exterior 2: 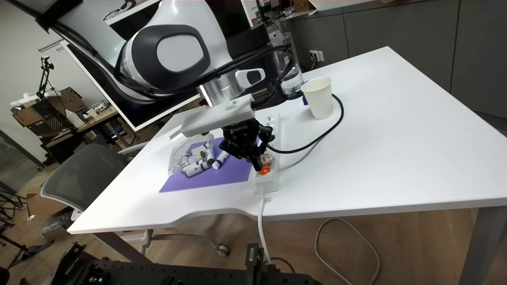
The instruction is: Switch off the extension cable
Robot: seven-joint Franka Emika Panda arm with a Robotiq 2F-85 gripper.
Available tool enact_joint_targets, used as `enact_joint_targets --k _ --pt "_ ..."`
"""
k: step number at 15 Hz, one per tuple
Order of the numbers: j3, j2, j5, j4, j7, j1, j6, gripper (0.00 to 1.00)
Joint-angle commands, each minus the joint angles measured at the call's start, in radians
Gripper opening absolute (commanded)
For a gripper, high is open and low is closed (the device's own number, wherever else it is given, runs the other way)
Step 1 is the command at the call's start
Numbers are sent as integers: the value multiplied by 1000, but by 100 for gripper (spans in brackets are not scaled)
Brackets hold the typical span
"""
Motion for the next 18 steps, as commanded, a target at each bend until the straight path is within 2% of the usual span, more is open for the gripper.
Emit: enact_joint_targets --k 1,6,13,18 --pt "-13 -21 -28 -24 33 -4 19 0" --pt "-4 9 -27 -16 6 -13 56 0" --pt "43 73 -21 14 -14 -32 104 0" --pt "68 64 -31 7 -42 -51 140 0"
